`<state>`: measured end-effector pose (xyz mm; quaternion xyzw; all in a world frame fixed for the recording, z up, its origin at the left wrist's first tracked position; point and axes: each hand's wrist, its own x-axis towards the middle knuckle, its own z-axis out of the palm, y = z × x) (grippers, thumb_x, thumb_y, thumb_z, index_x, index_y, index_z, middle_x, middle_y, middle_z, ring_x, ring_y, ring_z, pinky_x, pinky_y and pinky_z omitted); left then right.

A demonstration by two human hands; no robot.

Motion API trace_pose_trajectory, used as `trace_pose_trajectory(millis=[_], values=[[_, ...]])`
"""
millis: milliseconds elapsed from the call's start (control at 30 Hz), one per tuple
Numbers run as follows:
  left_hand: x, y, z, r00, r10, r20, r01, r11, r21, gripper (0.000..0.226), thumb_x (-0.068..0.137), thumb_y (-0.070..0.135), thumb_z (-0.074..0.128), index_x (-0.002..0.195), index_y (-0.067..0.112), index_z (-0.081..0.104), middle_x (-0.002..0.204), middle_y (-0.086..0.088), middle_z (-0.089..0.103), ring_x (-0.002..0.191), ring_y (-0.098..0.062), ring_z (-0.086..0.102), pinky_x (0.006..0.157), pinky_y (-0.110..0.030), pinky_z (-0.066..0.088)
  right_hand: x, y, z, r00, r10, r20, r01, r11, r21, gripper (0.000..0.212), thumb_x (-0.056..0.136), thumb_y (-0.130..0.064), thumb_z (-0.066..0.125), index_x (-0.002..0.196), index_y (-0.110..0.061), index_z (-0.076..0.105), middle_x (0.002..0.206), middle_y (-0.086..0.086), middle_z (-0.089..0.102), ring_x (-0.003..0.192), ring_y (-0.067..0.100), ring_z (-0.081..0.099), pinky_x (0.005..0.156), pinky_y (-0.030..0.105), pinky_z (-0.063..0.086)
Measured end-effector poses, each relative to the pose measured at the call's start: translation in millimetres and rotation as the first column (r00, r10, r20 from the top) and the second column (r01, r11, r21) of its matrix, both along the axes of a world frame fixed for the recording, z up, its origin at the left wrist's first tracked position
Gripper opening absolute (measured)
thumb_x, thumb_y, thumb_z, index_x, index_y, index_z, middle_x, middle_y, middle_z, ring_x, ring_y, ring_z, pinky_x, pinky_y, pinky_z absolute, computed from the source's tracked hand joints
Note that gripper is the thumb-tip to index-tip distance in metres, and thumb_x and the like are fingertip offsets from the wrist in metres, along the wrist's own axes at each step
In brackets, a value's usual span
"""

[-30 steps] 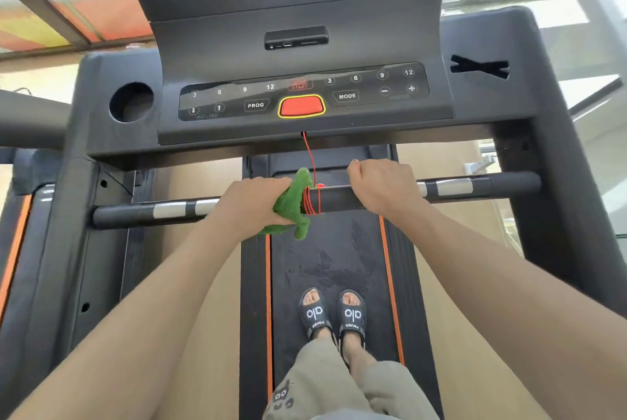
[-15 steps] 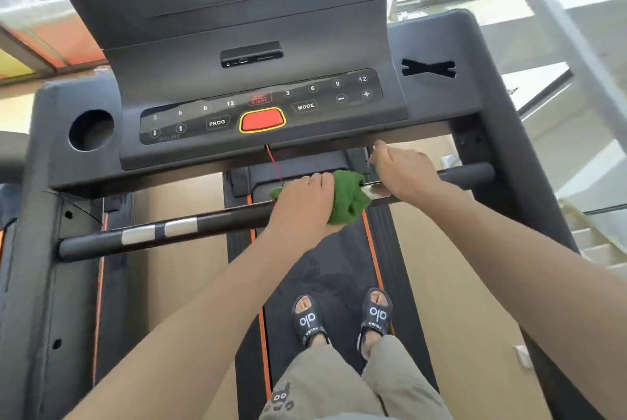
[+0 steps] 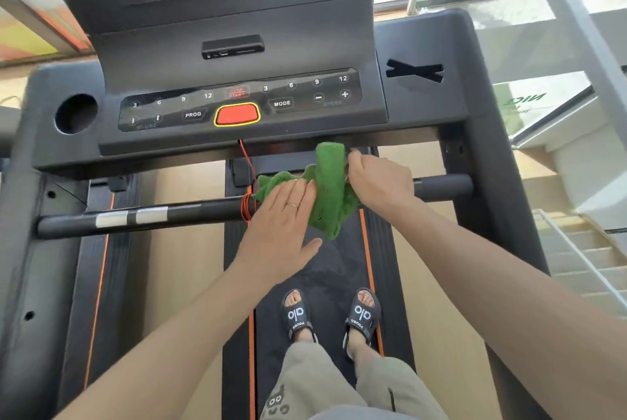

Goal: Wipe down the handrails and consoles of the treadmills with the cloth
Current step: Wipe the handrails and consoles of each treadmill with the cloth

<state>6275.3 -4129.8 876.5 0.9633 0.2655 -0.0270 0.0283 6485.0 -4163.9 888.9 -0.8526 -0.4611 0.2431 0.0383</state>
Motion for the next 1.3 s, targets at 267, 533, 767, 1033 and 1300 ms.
trace_pose_trajectory(millis=[267, 533, 767, 1033, 1300], values=[[74, 8, 31, 0.95, 0.302, 0.081, -0.238, 0.866, -0.44, 0.037, 0.104, 0.052, 0.034, 0.089, 0.02, 0.046, 0.086, 0.003, 0.056, 0.084, -0.025, 0.059, 0.07, -0.042, 0.044, 25, -27, 1, 0.921, 0.296, 0.253, -0.351, 0.913, 0.209, 0.036, 0.101, -0.016, 0.025, 0.093, -0.008, 0.06, 0.077, 0.013, 0.067, 0.071, 0.037, 0.065, 0.071, 0.044, 0.048], [88, 7, -5, 0.996, -0.084, 0.016, 0.084, 0.996, 0.043, 0.058, 0.086, 0.068, 0.056, 0.119, 0.02, 0.06, 0.096, 0.001, 0.067, 0.083, -0.023, 0.066, 0.062, -0.034, 0.04, 99, -70, -6, 0.774, 0.269, 0.573, -0.372, 0.926, 0.068, 0.053, 0.105, -0.021, 0.024, 0.072, -0.01, 0.063, 0.073, 0.015, 0.069, 0.071, 0.037, 0.059, 0.105, 0.048, 0.04], [38, 30, 2, 0.992, 0.032, -0.124, -0.025, 0.998, 0.056, 0.066, 0.08, 0.076, 0.039, 0.108, 0.02, 0.058, 0.091, 0.003, 0.066, 0.082, -0.021, 0.064, 0.06, -0.034, 0.044, 85, -68, 10, 0.792, 0.346, 0.502, -0.419, 0.907, 0.036, 0.096, 0.085, -0.025, -0.032, 0.08, -0.019, 0.063, 0.073, 0.003, 0.072, 0.053, 0.022, 0.046, 0.104, 0.037, 0.034], [171, -36, 3, 0.992, -0.075, -0.104, 0.08, 0.996, 0.048, 0.058, 0.089, 0.068, 0.055, 0.112, 0.014, 0.055, 0.103, -0.002, 0.068, 0.093, -0.025, 0.068, 0.062, -0.034, 0.032, 91, -63, 2, 0.894, 0.184, 0.408, -0.318, 0.903, 0.289, 0.038, 0.095, -0.015, 0.021, 0.066, -0.02, 0.045, 0.061, 0.01, 0.063, 0.06, 0.033, 0.059, 0.088, 0.043, 0.047], [89, 17, 15, 0.979, 0.046, -0.196, -0.066, 0.993, -0.095, 0.054, 0.087, 0.081, 0.035, 0.097, 0.03, 0.049, 0.09, 0.01, 0.062, 0.087, -0.018, 0.065, 0.066, -0.035, 0.044, 118, -89, 15, 0.987, -0.145, -0.067, 0.154, 0.757, 0.634, 0.041, 0.107, -0.021, 0.035, 0.136, -0.002, 0.057, 0.142, 0.014, 0.048, 0.136, 0.027, 0.04, 0.118, 0.03, 0.024]])
